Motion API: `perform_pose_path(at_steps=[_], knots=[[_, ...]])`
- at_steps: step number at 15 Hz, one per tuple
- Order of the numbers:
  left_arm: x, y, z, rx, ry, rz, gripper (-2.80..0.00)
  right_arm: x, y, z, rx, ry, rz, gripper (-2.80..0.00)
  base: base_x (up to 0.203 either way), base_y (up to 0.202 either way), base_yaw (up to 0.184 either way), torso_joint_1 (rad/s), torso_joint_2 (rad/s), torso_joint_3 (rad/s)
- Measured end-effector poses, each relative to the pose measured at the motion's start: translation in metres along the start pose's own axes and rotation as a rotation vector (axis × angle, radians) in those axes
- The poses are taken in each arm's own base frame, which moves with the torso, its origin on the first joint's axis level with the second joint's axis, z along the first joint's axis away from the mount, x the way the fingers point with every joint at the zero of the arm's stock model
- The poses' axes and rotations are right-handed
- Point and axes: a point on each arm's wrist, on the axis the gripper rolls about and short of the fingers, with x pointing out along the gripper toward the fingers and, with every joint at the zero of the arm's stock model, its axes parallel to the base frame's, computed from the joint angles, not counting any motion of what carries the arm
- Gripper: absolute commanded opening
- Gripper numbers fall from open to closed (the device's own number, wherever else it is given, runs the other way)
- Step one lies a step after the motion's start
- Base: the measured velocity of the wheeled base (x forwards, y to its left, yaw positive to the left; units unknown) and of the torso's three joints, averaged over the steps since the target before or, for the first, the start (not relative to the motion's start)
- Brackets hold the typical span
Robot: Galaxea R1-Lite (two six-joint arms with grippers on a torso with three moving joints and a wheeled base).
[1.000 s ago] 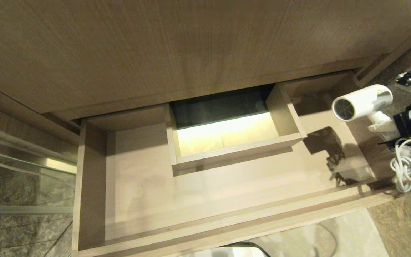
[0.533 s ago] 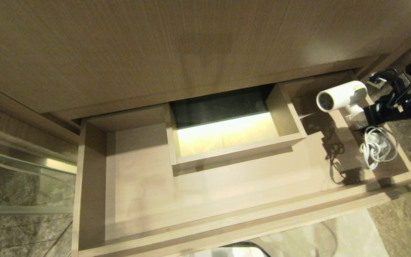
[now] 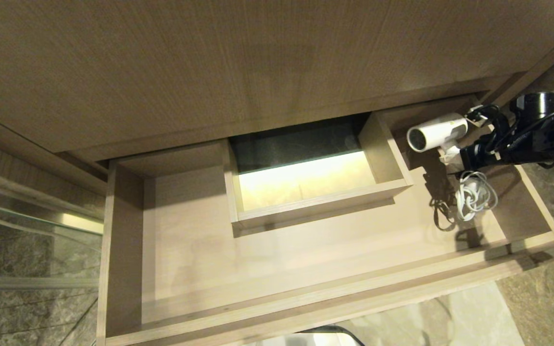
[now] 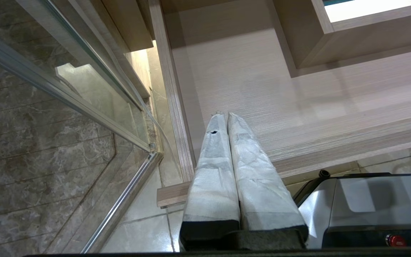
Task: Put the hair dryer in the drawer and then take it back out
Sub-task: Put it into the drawer
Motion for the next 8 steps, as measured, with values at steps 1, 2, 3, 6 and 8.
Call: perform_pose_path(at_steps=[1, 2, 3, 6, 8], knots=[[0.000, 0.000, 0.000, 0.000, 0.000, 0.001, -2.80, 0.004, 0.001, -0.001, -0.001, -0.001, 0.004, -2.80, 0.000, 0.000, 0.000, 0.000, 0.00, 0.000], [0.000, 0.000, 0.000, 0.000, 0.000, 0.000, -2.80, 0.008, -0.001, 0.000, -0.012, -0.019, -0.004, -2.80, 0.000, 0.000, 0.000, 0.000, 0.00, 0.000], [0.000, 0.000, 0.000, 0.000, 0.000, 0.001, -2.80, 0.011, -0.002, 0.000, -0.016, -0.024, -0.007, -2.80, 0.000, 0.000, 0.000, 0.000, 0.00, 0.000], [0.000, 0.000, 0.000, 0.000, 0.000, 0.000, -2.80, 0.018, -0.002, -0.001, -0.025, -0.036, -0.008, -2.80, 0.000, 0.000, 0.000, 0.000, 0.00, 0.000], [0.000, 0.000, 0.000, 0.000, 0.000, 0.000, -2.80, 0.020, -0.005, -0.002, -0.030, -0.046, -0.017, -2.80, 0.000, 0.000, 0.000, 0.000, 0.00, 0.000]])
